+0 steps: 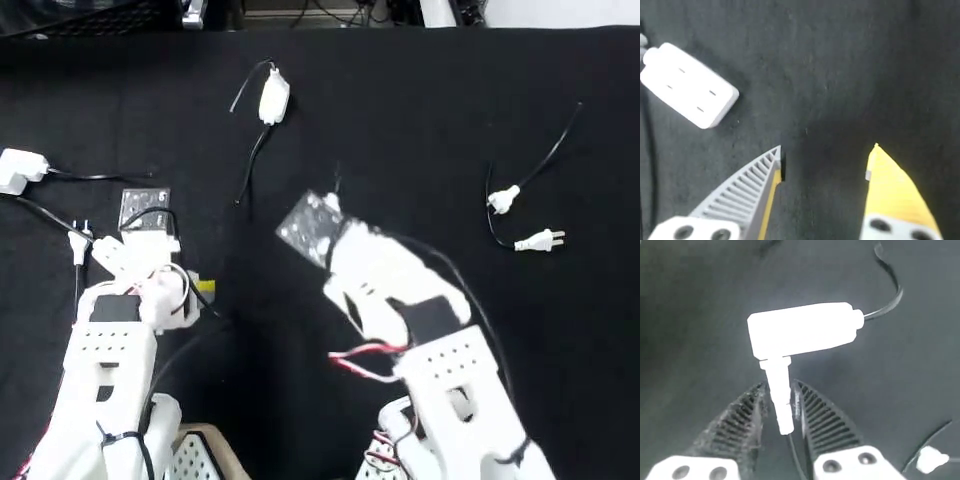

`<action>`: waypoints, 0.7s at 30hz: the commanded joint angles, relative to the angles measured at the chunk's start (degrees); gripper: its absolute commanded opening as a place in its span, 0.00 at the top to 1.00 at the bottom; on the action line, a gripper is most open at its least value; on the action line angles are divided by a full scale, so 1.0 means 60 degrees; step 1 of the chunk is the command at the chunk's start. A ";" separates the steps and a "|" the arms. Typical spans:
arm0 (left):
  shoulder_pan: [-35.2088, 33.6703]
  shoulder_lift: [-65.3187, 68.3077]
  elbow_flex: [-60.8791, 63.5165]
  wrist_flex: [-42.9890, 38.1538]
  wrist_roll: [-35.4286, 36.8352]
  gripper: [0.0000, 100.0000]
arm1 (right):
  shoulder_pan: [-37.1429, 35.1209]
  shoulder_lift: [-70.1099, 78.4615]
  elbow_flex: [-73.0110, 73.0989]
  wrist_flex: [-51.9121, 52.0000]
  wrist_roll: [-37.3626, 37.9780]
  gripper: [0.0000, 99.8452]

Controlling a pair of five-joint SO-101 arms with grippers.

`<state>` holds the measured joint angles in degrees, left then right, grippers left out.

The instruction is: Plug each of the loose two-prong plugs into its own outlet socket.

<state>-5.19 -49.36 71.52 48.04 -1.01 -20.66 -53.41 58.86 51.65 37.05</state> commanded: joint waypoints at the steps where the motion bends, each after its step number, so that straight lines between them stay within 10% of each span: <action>1: -0.0125 -0.0073 -0.0491 0.0029 0.0088 0.72 | 0.0161 0.1604 -0.2249 -0.0440 -0.0630 0.99; 21: -0.0110 -0.0073 0.0110 -0.1114 0.0029 0.72 | 0.1597 1.2872 -1.1436 -0.4308 -0.3033 0.99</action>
<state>-5.19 -49.36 72.84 42.59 -1.01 -11.96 16.04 2.24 27.03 21.49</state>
